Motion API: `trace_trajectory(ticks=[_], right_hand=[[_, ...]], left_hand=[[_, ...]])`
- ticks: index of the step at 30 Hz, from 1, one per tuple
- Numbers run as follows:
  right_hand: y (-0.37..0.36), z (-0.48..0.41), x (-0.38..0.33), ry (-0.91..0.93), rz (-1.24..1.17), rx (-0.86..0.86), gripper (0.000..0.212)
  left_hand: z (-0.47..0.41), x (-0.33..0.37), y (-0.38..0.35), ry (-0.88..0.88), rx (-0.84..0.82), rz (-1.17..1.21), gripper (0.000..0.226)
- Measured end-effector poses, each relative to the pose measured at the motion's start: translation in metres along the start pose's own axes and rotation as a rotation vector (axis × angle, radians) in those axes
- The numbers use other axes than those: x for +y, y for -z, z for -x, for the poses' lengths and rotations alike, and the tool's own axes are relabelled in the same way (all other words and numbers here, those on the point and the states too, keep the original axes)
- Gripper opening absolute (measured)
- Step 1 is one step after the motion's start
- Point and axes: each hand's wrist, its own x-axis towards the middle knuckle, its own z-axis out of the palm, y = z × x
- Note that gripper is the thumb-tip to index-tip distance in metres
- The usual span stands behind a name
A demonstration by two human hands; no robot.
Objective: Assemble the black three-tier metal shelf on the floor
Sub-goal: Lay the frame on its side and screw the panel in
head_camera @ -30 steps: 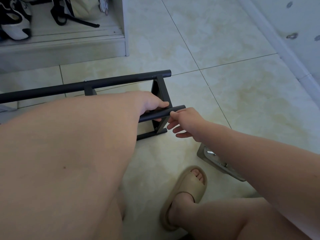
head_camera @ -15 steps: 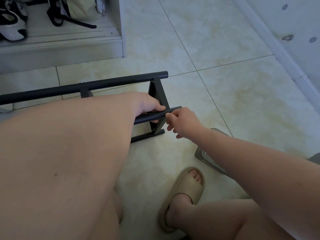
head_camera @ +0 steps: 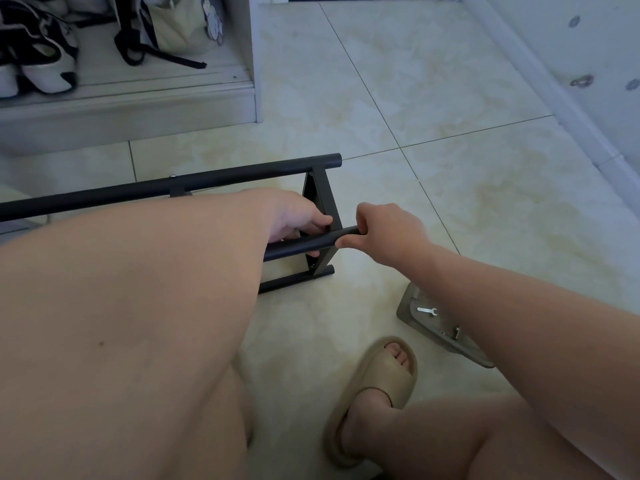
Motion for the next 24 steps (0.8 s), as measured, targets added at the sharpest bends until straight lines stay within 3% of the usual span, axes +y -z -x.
trace_trajectory(ticks=[5,8,12,17,24], right_hand=[[0.008,0.021,0.011,0.034,-0.209,-0.092,0.046],[0.02,0.047,0.032,0.072,-0.228,-0.099,0.057],[0.035,0.086,0.067,0.056,-0.104,0.003,0.072],[0.041,0.124,0.113,-0.036,0.04,0.059,0.079],[0.02,0.126,0.178,-0.218,0.088,-0.039,0.082]], left_hand=[[0.028,0.01,-0.004,-0.059,0.31,-0.31,0.037],[0.049,0.017,-0.016,-0.159,0.44,-0.446,0.044],[0.078,0.03,-0.052,-0.317,0.46,-0.468,0.043],[0.086,0.046,-0.121,-0.401,0.377,-0.39,0.066],[0.052,0.066,-0.158,-0.544,0.466,-1.178,0.072]])
